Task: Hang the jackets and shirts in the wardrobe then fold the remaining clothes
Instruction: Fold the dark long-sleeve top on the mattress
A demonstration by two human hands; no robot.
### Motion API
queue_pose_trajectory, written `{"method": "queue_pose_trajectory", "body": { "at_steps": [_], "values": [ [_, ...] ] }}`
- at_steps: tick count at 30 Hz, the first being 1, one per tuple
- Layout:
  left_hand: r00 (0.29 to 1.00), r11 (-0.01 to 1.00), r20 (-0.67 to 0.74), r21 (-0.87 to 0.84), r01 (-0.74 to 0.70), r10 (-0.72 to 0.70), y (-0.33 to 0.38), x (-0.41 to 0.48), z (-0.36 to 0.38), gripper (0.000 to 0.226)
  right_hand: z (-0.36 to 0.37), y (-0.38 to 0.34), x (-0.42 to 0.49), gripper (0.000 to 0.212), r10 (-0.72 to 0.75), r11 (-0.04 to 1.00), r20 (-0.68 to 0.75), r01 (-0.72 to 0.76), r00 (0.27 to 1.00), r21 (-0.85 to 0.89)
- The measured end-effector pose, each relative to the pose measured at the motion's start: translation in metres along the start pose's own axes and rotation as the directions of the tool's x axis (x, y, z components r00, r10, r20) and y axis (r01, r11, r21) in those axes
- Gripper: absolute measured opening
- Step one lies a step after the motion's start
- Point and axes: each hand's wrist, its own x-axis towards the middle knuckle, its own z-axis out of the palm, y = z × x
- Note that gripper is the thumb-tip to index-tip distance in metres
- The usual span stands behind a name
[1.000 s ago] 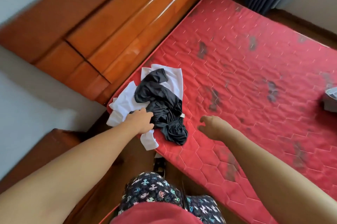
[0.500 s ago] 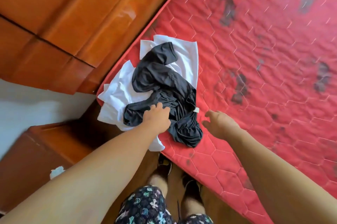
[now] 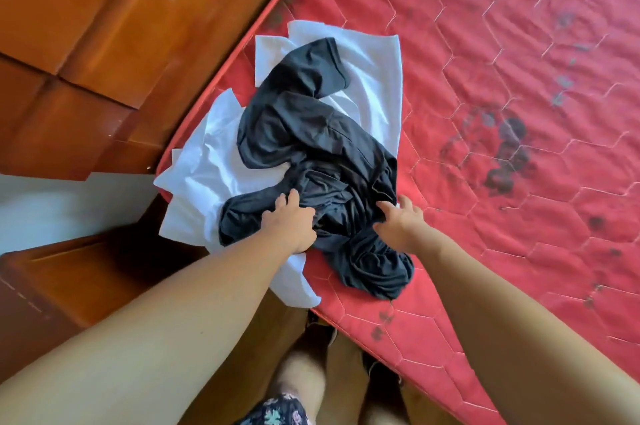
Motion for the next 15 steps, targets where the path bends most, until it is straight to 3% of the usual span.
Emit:
{"method": "queue_pose_trajectory", "body": {
  "at_steps": [3, 5, 7, 9, 11, 15],
  "values": [
    [0.999, 0.999, -0.048, 0.047, -0.007, 0.009, 0.002, 0.000, -0.001, 0.038, 0.002, -0.003, 0.013, 0.041, -0.005, 0.986, -0.056, 0.015, 0.998, 0.164],
    [0.996, 0.998, -0.085, 0.068, -0.015, 0.021, 0.006, -0.003, -0.004, 0.036, -0.002, -0.003, 0.012, 0.039, 0.051, 0.926, -0.193, 0.026, 0.980, 0.378],
    [0.991, 0.998, -0.129, 0.056, -0.037, 0.044, 0.011, -0.009, -0.012, 0.038, -0.009, -0.004, 0.000, 0.028, 0.172, 0.737, -0.297, 0.077, 0.939, 0.672],
    [0.981, 0.998, -0.183, 0.017, -0.068, 0.070, 0.019, -0.019, -0.026, 0.044, -0.021, -0.010, -0.020, 0.021, 0.210, 0.510, -0.267, 0.128, 0.941, 0.851],
    [0.969, 0.993, -0.225, -0.040, -0.112, 0.100, 0.029, -0.033, -0.041, 0.053, -0.034, -0.013, -0.043, 0.020, 0.208, 0.371, -0.239, 0.150, 0.948, 0.917],
    [0.932, 0.950, -0.317, -0.191, -0.246, 0.178, 0.059, -0.079, -0.087, 0.076, -0.079, -0.015, -0.123, 0.022, 0.167, 0.322, -0.220, 0.158, 0.961, 0.933]
  ]
}}
